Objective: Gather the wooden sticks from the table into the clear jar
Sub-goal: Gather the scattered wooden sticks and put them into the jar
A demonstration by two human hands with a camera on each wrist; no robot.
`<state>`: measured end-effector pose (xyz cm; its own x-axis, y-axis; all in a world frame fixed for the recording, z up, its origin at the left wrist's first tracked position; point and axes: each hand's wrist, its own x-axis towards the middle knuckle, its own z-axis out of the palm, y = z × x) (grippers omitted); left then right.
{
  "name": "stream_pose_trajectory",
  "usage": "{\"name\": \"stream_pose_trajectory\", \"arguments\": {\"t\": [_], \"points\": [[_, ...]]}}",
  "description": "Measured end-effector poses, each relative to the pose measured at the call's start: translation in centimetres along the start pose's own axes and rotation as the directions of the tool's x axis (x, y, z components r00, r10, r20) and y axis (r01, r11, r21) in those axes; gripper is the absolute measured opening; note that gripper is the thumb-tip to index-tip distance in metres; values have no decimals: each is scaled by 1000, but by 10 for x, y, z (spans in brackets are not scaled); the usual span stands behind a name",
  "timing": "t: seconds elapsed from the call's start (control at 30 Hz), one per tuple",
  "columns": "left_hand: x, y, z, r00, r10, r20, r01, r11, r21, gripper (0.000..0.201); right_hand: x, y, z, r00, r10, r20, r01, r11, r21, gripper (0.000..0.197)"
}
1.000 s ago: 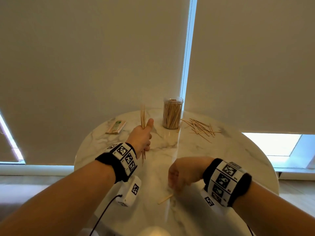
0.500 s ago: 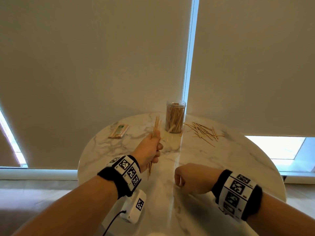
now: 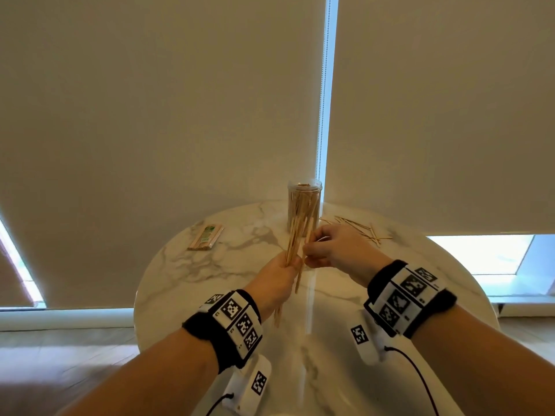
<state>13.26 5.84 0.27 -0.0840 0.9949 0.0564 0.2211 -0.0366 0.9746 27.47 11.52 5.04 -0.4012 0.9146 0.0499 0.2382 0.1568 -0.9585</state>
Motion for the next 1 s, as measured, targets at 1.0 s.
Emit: {"name": "stream_pose_trajectory", "arguments": {"t": [1.0], "points": [[6, 18, -6, 948, -105, 301, 37, 975, 221, 20, -2, 8, 6, 923, -298, 242, 328, 282, -902, 56]]}}
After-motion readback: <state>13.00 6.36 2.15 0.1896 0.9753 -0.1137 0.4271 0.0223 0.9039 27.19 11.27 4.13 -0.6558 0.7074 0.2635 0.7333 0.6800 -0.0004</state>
